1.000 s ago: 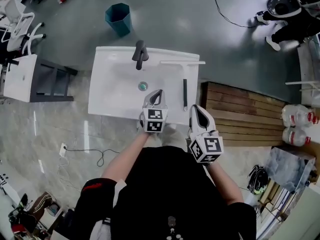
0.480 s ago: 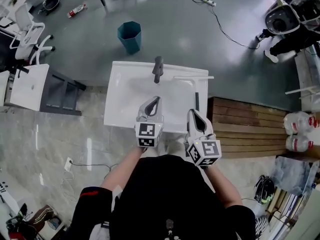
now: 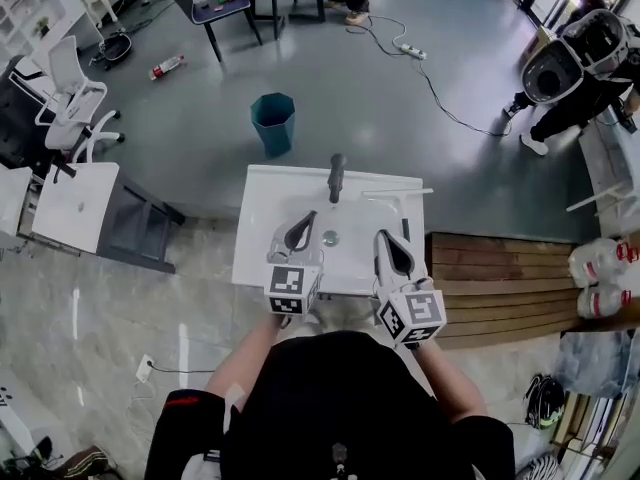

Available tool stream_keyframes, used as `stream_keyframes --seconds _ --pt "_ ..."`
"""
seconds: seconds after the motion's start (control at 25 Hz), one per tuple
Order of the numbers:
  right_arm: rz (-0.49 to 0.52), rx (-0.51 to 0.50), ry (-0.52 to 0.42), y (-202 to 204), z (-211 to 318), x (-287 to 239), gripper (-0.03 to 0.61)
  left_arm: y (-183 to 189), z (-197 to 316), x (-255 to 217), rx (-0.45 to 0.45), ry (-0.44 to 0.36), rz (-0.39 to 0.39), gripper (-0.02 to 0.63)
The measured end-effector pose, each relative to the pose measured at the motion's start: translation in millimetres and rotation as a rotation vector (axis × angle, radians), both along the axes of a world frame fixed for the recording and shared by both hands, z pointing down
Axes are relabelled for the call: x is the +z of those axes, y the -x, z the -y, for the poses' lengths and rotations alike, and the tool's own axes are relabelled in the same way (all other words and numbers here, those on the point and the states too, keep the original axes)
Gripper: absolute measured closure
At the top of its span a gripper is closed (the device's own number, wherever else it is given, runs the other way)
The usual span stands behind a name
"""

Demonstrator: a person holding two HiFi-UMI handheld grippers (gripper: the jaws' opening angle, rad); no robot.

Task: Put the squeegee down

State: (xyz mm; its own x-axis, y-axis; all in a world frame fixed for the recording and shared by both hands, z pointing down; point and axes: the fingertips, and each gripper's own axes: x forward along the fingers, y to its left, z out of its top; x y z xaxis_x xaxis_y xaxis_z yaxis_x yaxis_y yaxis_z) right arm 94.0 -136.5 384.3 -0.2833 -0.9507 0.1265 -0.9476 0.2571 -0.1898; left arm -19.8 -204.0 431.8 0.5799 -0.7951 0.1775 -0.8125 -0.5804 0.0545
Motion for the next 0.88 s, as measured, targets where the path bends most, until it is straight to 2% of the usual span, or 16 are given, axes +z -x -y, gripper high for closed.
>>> stream_keyframes --seconds 0.28,0.48,0.88 --pt "-0.049 -0.023 -0.099 23.6 -4.1 -46.5 0.577 16.2 -3.5 -58.5 0.034 -0.086 -0.051 0.612" --pt "-0.050 -0.023 -0.159 31.4 -5.5 -76.2 0.577 21.0 -7.2 -103.1 0.072 -0.132 -0.108 0.612" --pt "-0.057 -0.060 -0.263 49.3 -11.6 -125.3 0.577 26.0 -18.7 -144.8 0.167 -0.160 -0.155 0.612"
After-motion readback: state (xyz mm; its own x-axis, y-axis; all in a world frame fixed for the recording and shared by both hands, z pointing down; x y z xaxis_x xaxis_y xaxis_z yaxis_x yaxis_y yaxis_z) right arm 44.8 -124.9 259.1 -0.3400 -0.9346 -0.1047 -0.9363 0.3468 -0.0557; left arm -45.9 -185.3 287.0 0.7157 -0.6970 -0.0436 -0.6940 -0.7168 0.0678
